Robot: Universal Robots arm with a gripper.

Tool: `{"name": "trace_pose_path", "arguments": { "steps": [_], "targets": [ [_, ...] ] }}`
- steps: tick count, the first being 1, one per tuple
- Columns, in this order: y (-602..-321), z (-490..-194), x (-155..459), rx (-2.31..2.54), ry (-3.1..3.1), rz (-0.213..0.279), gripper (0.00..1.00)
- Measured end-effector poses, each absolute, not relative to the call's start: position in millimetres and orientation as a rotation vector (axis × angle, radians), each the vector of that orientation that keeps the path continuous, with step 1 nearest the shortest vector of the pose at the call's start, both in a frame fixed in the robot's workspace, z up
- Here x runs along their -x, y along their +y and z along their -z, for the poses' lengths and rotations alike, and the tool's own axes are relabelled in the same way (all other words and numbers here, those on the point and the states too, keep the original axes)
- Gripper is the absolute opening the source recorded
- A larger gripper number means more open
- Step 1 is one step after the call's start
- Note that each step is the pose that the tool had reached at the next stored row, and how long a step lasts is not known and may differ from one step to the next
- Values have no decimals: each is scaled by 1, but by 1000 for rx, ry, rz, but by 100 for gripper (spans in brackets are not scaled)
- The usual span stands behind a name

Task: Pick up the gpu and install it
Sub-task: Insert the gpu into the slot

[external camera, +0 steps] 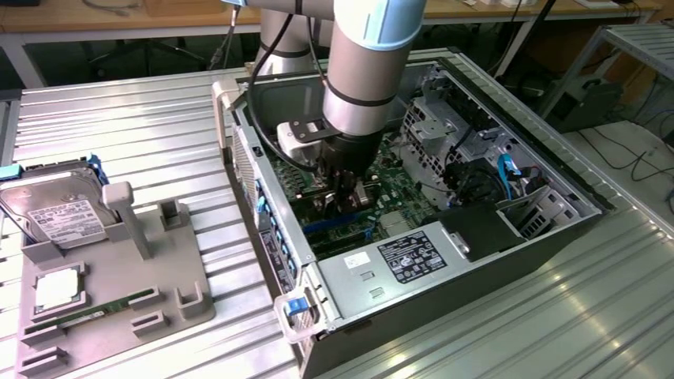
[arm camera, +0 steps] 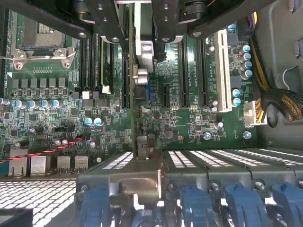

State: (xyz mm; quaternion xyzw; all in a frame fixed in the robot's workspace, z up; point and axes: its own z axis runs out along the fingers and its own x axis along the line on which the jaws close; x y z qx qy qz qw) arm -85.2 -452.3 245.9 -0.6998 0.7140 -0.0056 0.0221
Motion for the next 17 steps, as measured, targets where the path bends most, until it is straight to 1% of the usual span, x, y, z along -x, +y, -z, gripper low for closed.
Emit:
{"name": "trace_pose_path", "arguments": {
  "steps": [17],
  "targets": [
    [-451,-244,87,2168,2212,17,28]
  ]
}}
